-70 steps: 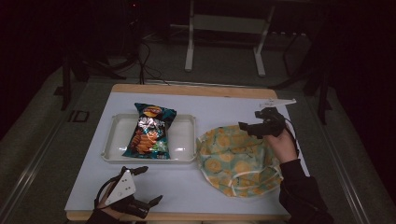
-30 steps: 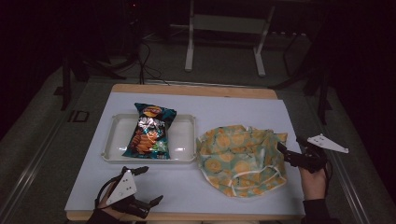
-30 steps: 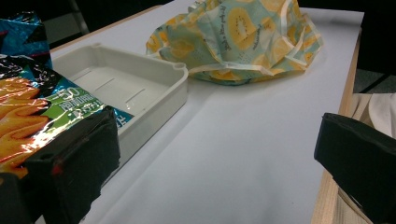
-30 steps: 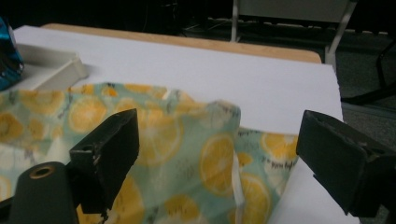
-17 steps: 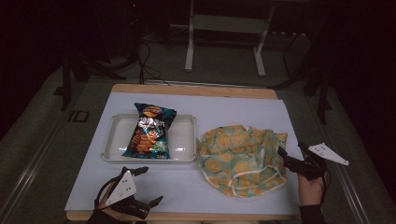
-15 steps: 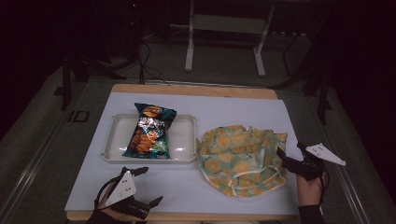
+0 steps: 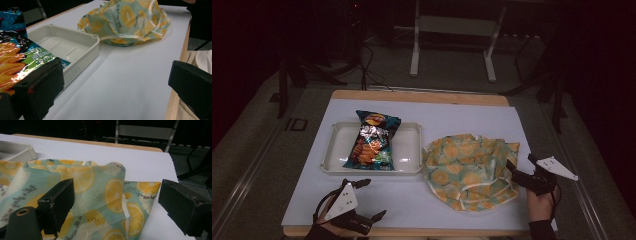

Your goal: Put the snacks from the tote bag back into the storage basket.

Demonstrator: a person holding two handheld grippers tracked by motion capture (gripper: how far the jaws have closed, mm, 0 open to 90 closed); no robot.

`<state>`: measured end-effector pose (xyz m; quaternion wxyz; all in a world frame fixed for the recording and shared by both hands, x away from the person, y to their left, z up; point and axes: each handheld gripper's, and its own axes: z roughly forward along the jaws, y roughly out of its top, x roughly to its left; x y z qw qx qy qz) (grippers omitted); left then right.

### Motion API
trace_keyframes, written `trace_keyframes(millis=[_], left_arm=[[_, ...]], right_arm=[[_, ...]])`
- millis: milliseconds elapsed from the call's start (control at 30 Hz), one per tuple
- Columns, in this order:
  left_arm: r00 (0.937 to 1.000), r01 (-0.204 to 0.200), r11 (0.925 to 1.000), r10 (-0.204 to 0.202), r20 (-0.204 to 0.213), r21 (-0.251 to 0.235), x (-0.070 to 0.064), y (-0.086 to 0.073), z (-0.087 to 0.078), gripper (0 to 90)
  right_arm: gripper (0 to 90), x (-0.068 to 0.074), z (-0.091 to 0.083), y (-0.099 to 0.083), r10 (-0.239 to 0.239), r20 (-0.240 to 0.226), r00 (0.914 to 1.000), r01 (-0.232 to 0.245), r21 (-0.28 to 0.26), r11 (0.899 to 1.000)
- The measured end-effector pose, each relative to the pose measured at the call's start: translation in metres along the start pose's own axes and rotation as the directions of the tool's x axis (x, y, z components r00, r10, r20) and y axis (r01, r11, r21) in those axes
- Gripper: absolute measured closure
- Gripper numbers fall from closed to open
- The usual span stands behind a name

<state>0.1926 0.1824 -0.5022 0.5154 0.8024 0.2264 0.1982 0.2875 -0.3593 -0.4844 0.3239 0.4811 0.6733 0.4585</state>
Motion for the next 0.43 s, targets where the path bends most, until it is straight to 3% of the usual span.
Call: trace_keyframes(millis=[433], left_arm=[[1.0000,-0.003,1.0000,0.003,0.002,0.000,-0.0005,-0.0001,-0.0004,0.8]], right_arm=[[13.3,-0.0010,-0.0062,0.0012,-0.001,0.013,0.9999,0.001,-0.035,0.999]])
